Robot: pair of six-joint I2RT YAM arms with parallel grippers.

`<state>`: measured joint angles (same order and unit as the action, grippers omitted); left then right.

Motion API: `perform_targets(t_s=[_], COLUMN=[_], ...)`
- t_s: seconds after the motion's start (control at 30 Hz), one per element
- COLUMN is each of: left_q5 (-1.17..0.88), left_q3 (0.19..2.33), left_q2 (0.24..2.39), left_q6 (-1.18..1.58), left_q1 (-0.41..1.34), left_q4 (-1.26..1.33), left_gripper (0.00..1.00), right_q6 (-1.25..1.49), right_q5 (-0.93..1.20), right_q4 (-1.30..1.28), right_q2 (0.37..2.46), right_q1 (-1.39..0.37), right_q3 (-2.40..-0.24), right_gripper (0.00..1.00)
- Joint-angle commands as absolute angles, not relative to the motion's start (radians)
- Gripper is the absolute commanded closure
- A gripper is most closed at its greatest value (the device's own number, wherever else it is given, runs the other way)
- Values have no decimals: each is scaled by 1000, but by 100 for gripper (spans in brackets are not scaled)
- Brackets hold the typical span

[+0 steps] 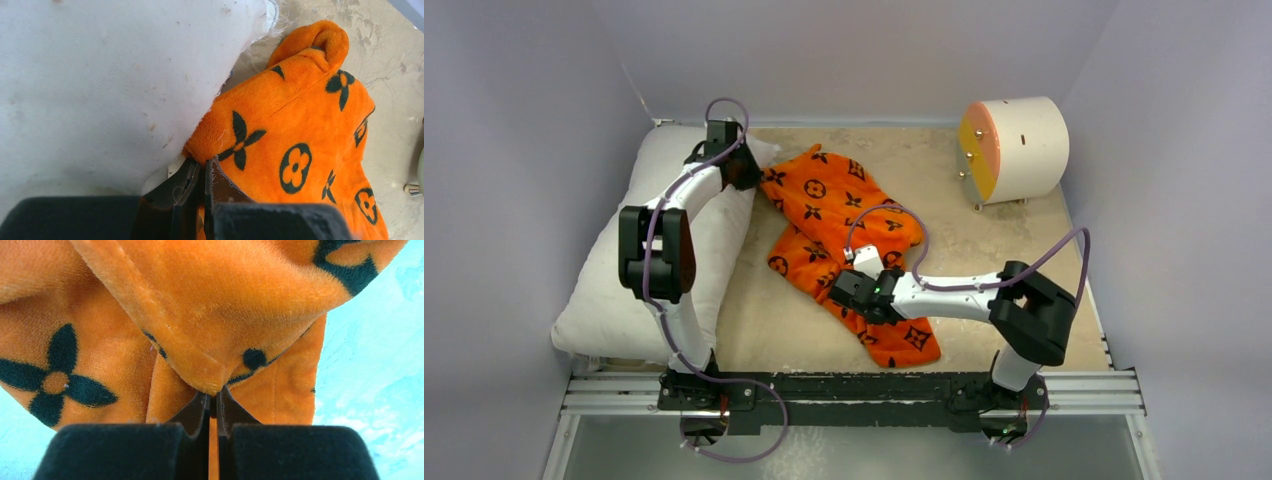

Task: Remove the pillowcase from the pillow
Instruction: Fold the pillowcase at the center of the board.

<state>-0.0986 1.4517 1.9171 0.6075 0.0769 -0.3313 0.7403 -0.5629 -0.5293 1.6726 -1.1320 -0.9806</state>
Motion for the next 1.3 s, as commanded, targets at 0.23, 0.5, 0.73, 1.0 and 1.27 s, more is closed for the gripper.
perform_targets(t_s=[0.23, 0.5, 0.73, 1.0, 1.27], left_q5=[-95, -71, -42, -114, -84], left_q3=[1503, 1596, 1806, 1628, 1296], left_q2=[1825, 1721, 1691, 1601, 1490], left_q6=[581, 610, 573, 526, 502], left_q1=[48, 46, 42, 41, 40], left_q4=[-327, -331, -466, -492, -443], left_gripper=[100, 100, 100, 100, 100], right_q6=[846, 531, 272, 355, 440], right_q5=[-680, -629, -595, -416, -216], right_q4=[-668, -465, -427, -406, -345], right_q2=[1459, 1182, 1277, 1269, 1326], right_q1=[-1111, -791, -683, -677, -684], right_q3=[-1024, -1120, -1356, -1124, -874], right_gripper=[100, 100, 100, 100, 54])
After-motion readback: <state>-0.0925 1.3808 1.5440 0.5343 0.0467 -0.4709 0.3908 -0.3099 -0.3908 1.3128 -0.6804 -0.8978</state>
